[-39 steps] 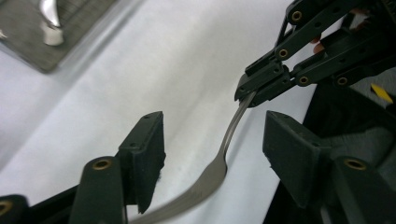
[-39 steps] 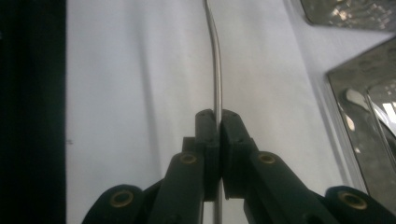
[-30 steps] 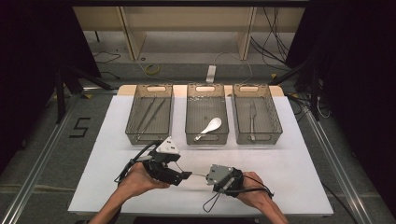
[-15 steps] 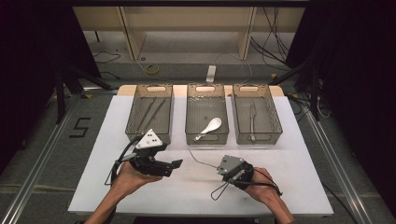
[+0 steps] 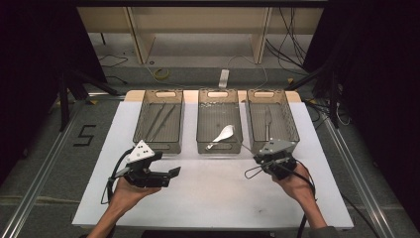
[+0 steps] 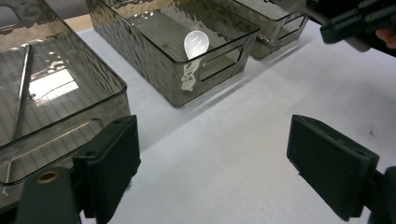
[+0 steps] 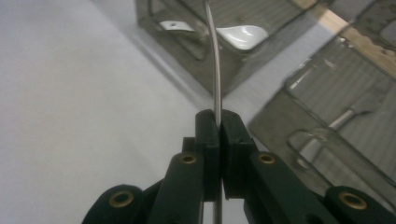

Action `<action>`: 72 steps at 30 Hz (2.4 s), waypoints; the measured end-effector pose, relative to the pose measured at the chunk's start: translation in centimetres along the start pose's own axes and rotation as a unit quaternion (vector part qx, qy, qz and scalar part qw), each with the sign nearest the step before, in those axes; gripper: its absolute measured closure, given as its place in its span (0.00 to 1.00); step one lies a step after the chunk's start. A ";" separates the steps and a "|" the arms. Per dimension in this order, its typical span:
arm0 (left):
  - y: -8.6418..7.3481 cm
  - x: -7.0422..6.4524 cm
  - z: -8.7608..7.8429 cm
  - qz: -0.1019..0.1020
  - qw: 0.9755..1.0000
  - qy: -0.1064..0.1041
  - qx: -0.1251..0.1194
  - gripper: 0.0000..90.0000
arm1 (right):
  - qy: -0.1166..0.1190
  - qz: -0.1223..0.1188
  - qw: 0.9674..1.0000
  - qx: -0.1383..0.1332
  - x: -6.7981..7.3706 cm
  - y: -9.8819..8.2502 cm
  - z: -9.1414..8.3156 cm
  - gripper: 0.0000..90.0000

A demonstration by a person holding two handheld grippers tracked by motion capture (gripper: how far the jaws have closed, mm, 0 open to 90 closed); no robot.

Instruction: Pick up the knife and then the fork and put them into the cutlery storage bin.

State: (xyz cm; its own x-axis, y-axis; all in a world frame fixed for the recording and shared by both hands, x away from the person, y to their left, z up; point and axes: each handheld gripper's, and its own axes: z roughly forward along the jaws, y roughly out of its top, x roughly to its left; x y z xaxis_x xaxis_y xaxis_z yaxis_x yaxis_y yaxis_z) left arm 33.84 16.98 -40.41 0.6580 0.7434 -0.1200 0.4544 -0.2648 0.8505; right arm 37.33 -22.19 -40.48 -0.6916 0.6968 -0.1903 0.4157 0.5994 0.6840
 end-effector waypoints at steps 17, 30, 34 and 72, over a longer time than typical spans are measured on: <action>-1.1 1.0 -1.2 -0.001 0.999 0.020 -0.025 0.17 | -0.038 0.139 0.990 -0.012 -8.4 2.8 0.1 0.97; -1.6 1.1 -1.7 -0.006 0.999 0.022 -0.040 0.17 | -0.052 0.192 0.980 -0.006 -11.4 4.4 1.7 0.97; -1.7 1.1 -1.7 -0.007 0.999 0.022 -0.039 0.17 | -0.061 0.202 0.978 0.002 -12.0 4.4 2.5 0.97; -1.8 0.8 -1.6 0.004 0.999 0.023 -0.045 0.17 | -0.071 0.229 0.969 0.056 -11.8 2.9 7.6 0.97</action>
State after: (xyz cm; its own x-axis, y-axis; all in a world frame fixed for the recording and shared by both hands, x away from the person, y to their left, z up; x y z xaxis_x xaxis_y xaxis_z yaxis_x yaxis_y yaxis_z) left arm 32.59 19.07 -41.22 0.6313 0.7701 -0.0912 0.3917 -0.2152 0.8946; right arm 51.18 -25.62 -41.61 -0.3356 0.9419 0.0148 0.7261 0.2487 0.6410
